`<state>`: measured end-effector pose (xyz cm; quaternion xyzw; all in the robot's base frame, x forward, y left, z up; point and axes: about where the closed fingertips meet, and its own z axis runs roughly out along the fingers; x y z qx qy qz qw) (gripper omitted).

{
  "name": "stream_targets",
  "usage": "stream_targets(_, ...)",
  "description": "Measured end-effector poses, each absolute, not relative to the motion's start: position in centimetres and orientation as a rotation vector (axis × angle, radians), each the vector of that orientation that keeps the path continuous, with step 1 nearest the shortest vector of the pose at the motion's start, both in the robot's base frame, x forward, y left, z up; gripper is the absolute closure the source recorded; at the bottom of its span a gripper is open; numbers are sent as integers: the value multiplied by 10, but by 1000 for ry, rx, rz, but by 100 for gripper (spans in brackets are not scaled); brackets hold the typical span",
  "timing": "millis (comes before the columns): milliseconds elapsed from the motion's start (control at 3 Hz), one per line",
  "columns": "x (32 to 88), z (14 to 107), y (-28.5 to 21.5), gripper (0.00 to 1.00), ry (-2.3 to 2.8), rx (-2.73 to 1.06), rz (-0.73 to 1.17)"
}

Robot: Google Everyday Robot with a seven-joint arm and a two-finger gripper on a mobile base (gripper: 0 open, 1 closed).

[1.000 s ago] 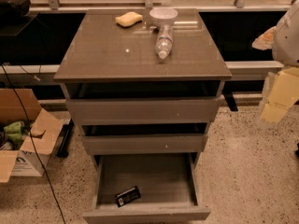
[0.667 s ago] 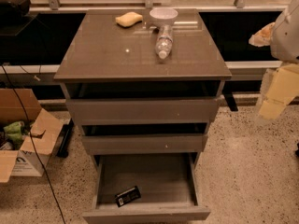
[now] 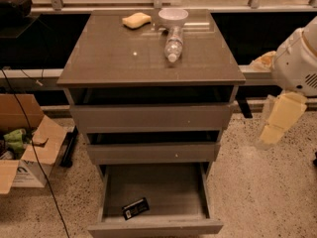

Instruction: Pick rxbar chocolate from bottom drawer and place on counter

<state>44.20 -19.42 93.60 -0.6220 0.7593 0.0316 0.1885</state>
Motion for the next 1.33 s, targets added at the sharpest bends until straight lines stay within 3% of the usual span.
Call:
stream_targets(667, 470, 842, -181, 0, 2002, -1675, 423)
stream_targets(1333, 486, 805, -159, 0, 1971, -1668, 469)
